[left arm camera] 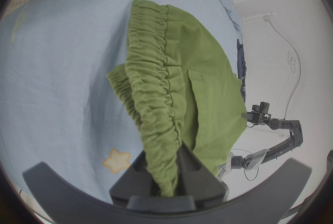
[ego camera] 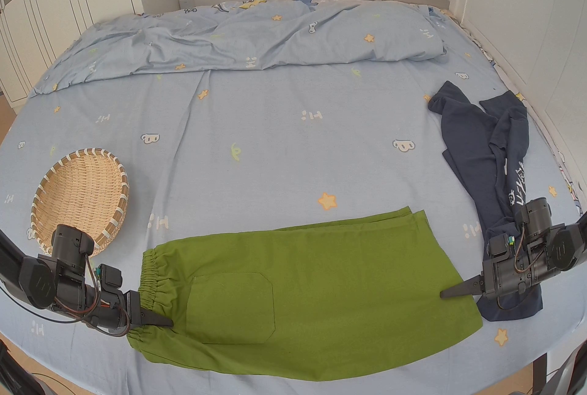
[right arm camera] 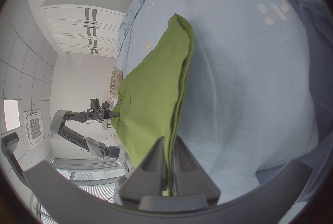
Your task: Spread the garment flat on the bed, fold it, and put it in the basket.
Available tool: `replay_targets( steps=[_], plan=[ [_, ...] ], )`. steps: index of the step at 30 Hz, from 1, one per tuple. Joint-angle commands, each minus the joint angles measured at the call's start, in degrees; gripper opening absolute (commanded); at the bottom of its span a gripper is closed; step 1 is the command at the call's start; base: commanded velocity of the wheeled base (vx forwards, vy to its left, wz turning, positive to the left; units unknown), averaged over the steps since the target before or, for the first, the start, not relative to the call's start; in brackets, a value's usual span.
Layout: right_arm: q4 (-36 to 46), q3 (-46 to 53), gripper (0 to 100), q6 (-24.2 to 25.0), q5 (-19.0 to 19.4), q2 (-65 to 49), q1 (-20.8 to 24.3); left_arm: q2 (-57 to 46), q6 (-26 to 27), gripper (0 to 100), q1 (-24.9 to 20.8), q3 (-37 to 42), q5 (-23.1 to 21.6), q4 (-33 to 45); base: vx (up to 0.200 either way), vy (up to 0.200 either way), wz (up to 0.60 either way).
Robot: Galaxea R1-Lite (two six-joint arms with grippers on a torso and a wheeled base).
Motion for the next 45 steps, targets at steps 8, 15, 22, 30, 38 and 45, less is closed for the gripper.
replay_targets(
  steps=[8,15,22,30,38,45],
  plan=[
    [-3.51,1.04,100,-0.04,0.12,2.94,-0.35,1.58,0.25,0,0.36,0.67,0.41,-1.53,0.0,0.0,0.0],
    [-3.51,-1.15,100,0.22,0.2,2.24,-4.4,0.61,0.51,0,0.36,1.37,6.13,-1.36,0.0,0.0,0.0],
    [-2.28,-4.76,100,3.56,-0.32,-5.58,-5.1,-5.45,2.09,0,0.45,1.55,9.91,-0.83,0.0,0.0,0.0],
    [2.29,-11.26,100,6.2,-0.41,-11.82,-4.57,-13.01,1.92,0,-0.25,-0.65,14.92,1.9,0.0,0.0,0.0],
    [5.63,-13.2,100,6.11,-0.94,-12.7,-5.01,-18.2,2.0,0,-2.54,-12.07,19.05,15.96,0.0,0.0,0.0],
    [5.81,-13.72,100,6.11,-0.94,-13.75,-6.42,-19.43,1.48,0,-12.12,-20.69,26.61,26.24,0.0,0.0,0.0]
  ],
)
